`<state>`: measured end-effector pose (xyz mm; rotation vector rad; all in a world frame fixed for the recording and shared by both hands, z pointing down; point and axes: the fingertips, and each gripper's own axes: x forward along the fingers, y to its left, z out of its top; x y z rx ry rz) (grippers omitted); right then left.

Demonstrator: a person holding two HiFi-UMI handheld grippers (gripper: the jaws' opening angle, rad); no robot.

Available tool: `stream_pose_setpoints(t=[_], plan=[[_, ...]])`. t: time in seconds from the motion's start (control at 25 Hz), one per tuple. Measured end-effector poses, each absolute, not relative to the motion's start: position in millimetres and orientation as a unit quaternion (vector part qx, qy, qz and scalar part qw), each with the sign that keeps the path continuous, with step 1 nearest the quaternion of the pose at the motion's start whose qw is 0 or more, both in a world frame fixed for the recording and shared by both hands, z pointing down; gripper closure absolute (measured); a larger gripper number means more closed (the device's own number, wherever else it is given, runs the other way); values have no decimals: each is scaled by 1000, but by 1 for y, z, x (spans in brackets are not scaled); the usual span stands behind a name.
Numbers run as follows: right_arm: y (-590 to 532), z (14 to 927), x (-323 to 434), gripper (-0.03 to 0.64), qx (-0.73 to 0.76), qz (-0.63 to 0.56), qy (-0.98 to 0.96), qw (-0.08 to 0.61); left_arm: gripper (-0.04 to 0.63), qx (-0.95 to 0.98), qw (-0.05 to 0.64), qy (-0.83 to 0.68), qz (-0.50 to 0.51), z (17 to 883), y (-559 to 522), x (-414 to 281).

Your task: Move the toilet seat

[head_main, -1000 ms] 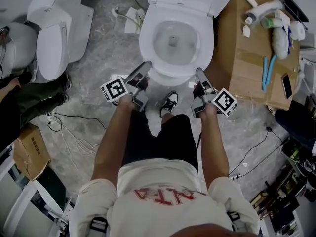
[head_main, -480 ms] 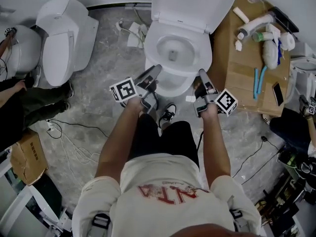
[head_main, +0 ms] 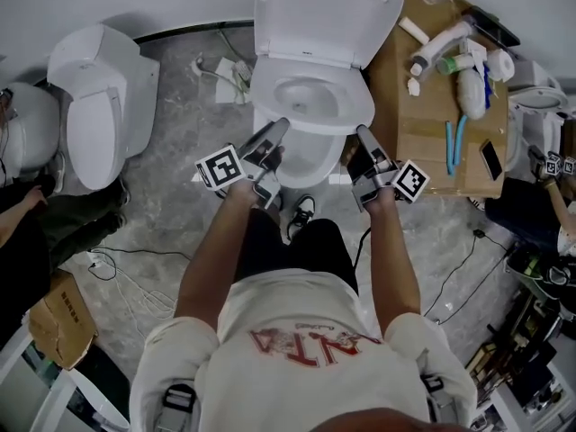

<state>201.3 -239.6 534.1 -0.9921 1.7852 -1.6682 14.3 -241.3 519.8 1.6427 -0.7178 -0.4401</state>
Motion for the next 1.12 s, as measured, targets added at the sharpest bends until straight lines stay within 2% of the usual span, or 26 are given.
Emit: stream_pose_setpoints(t=[0.4, 0.8, 1.12], plan=[[-285, 505, 208, 477, -400, -584, 634, 311, 463, 721, 605, -272, -201, 493, -293, 22], [-318, 491, 214, 477, -436, -563, 615, 339, 459, 735, 603, -241, -197, 474, -331, 28], [-339, 485, 218, 474, -440, -559, 619, 332, 454, 726, 597, -269, -209, 469, -352, 32]])
